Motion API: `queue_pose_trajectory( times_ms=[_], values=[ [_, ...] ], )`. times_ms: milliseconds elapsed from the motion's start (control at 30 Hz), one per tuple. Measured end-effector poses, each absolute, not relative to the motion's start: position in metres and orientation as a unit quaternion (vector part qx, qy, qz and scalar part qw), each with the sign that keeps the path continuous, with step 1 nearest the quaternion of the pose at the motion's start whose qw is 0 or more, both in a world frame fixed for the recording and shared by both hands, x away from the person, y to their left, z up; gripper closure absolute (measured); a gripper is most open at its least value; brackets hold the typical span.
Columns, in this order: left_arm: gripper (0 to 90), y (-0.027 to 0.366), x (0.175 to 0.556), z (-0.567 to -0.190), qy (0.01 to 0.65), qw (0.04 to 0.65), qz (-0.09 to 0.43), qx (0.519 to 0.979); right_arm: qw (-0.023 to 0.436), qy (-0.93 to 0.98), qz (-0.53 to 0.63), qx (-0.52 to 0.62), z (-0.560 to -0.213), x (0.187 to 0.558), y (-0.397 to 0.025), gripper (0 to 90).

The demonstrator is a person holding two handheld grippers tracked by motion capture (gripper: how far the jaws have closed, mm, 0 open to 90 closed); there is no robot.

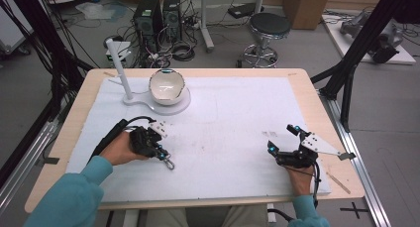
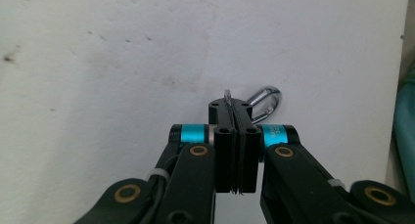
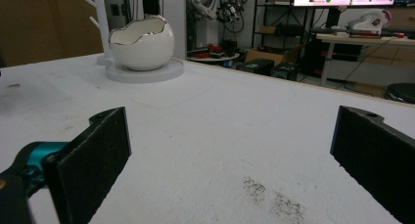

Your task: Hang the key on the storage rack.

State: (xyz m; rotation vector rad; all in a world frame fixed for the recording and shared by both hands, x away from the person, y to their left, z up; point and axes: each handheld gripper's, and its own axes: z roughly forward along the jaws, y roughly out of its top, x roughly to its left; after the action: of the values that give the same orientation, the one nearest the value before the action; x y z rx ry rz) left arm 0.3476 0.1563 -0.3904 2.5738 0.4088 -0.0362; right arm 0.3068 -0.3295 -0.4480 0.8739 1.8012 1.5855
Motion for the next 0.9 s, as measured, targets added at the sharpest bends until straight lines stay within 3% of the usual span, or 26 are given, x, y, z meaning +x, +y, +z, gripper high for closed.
queue_pose_trajectory(
  times_ms=[533,900],
  values=[
    [88.4,0.221,0.36,-0.323,0.211,0.369,0.062,0.903,0.288,0.676,0.593,0.329,-0.448,0.306,-0.329,0.6],
    [88.4,0.27,0.377,-0.273,0.261,0.395,0.117,0.873,0.288,0.676,0.593,0.329,-0.448,0.306,-0.329,0.6]
  ],
)
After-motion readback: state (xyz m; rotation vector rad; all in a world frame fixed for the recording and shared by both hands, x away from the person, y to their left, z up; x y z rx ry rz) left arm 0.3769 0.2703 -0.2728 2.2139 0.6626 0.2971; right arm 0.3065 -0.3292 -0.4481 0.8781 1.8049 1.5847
